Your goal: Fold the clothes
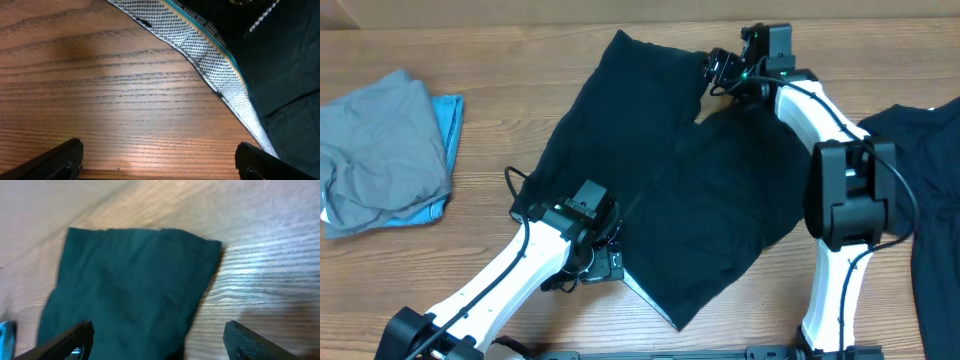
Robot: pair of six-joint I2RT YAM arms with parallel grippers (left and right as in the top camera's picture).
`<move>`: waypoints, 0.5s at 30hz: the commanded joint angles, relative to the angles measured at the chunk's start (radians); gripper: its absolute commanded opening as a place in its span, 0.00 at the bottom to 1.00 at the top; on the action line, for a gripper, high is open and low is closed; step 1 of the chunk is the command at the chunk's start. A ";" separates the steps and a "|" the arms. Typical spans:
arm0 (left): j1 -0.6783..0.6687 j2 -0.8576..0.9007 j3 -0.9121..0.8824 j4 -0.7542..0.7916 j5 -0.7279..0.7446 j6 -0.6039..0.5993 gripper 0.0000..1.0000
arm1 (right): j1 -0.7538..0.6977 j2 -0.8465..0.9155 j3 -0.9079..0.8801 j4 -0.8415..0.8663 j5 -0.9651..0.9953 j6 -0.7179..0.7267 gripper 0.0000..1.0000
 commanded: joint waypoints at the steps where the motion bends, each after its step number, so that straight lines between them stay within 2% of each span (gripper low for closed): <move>1: -0.004 -0.009 -0.007 0.009 0.002 -0.037 1.00 | 0.024 0.051 0.027 0.050 0.010 -0.003 0.87; 8: -0.004 -0.009 -0.007 0.008 0.013 -0.037 1.00 | 0.056 0.080 0.027 0.118 0.020 -0.003 0.86; 10: -0.004 -0.009 -0.007 0.009 0.013 -0.037 1.00 | 0.066 0.088 0.027 0.118 0.063 -0.003 0.82; 15: -0.004 -0.009 -0.007 0.021 0.013 -0.037 1.00 | 0.083 0.095 0.025 0.115 0.175 -0.003 0.78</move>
